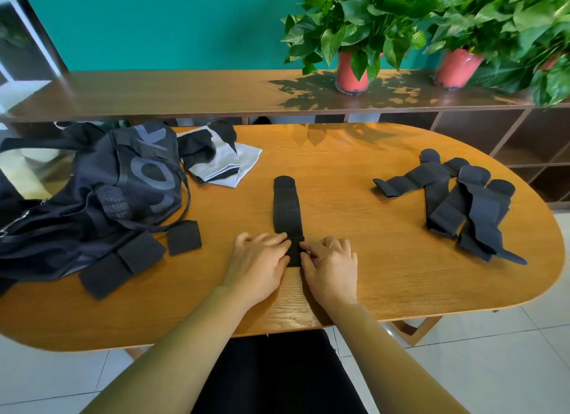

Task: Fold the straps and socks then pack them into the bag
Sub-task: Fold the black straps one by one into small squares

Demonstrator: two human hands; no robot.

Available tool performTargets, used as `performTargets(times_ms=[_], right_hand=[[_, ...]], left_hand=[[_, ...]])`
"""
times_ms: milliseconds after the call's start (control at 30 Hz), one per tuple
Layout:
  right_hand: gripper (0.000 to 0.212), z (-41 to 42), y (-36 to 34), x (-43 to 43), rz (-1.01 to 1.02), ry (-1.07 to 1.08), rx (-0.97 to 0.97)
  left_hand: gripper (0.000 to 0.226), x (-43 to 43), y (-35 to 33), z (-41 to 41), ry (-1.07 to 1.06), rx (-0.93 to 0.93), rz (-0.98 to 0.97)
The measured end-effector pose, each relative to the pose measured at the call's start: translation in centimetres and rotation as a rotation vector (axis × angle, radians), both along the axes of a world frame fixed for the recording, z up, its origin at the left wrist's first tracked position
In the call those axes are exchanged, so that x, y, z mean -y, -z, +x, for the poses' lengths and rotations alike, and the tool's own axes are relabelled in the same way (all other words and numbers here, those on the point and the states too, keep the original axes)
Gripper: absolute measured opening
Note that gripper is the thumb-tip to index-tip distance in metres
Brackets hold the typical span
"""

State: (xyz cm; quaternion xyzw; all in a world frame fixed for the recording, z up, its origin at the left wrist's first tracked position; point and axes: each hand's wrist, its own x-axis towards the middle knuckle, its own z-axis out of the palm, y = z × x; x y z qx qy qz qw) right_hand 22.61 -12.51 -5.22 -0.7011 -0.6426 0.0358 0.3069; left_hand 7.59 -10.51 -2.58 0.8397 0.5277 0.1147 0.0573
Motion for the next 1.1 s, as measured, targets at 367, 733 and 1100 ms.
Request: performTargets(times_ms=[367, 733, 1100], right_hand=[[0.024, 2.4, -1.8, 1.1, -0.042, -0.429, 0.076], [0.020, -0.3, -3.1, -0.8, -0.131, -0.070, -0.173], [0.020, -1.2, -2.5, -1.4, -0.140, 0.039, -0.107]], left_hand=[[0.035, 0.4, -1.0, -2.8, 0.080, 0.189, -0.185], [0.016, -0.5, 0.0, -0.9, -0.295, 0.482, -0.156], [0.044, -1.2, 0.4, -0.3, -0.342, 0.419, -0.166]])
